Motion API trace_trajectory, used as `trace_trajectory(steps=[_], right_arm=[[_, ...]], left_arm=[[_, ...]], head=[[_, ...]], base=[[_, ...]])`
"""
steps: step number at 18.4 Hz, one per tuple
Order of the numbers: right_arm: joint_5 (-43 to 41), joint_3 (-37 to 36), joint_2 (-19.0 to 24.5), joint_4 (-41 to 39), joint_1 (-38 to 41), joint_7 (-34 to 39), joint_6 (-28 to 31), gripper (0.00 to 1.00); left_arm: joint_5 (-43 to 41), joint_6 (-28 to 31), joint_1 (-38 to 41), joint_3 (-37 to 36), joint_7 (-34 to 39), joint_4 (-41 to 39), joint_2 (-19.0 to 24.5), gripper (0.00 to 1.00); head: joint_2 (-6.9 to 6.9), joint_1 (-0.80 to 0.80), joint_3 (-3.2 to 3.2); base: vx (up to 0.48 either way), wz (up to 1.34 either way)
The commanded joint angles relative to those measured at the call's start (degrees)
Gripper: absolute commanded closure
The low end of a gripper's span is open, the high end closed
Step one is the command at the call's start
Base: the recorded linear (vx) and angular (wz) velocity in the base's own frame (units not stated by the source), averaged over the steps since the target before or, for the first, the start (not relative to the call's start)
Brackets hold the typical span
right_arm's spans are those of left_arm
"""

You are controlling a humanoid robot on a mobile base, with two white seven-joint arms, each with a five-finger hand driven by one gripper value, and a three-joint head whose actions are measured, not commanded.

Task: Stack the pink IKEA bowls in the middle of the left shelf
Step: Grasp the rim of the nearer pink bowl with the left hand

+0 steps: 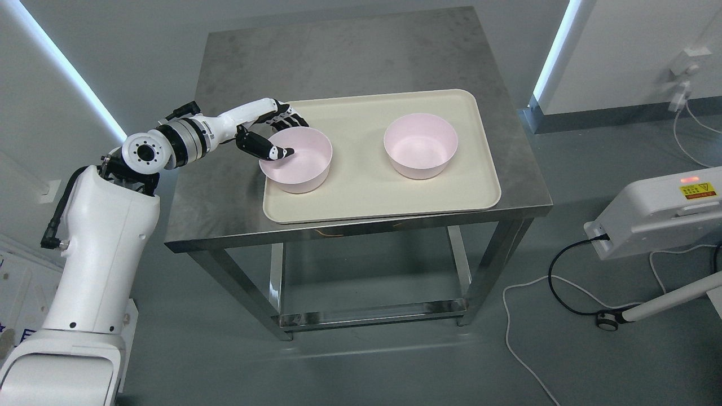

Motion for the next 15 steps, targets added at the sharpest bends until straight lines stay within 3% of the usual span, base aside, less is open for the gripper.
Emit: trace_trajectory(steps=[1, 3, 5, 8, 12, 15], right_arm=[[-0.09, -0.26, -1.00, -1.00, 0.00, -0.04, 0.05, 0.00], [-0.09, -0.26, -1.00, -1.00, 0.00, -0.04, 0.05, 0.00], [-0.09, -0.26, -1.00, -1.00, 0.00, -0.04, 0.05, 0.00], [-0.09, -0.26, -1.00, -1.00, 0.00, -0.04, 0.05, 0.00], [-0.09, -0.26, -1.00, -1.00, 0.00, -0.04, 0.05, 0.00], [-0.09, -0.26, -1.00, -1.00, 0.00, -0.04, 0.05, 0.00]], left_arm=[[-0.53, -2.45, -0.28, -3.76, -0.67, 0.12, 1.44, 0.80], [-0.53, -5.96, -0.19, -3.41, -0.58, 0.12, 1.35, 0.93], [-0.53, -6.85, -0.19, -3.15, -0.23, 0.12, 1.09, 0.99], [-0.36, -6.86, -0.36, -2.36, 0.04, -0.32, -0.05, 0.99], [-0.35, -5.89, -4.57, 3.17, -0.31, -0.76, -7.24, 1.00], [-0.18, -1.78, -7.65, 3.62, -0.75, -2.77, -11.99, 1.00]], head=[[0.00, 0.00, 0.00], [0.00, 0.00, 0.00], [0.00, 0.00, 0.00], [0.00, 0.00, 0.00], [0.00, 0.00, 0.00], [0.00, 0.00, 0.00]], base=[[0.000, 0.00], [0.000, 0.00], [0.000, 0.00], [0.000, 0.00], [0.000, 0.00], [-0.001, -0.02]])
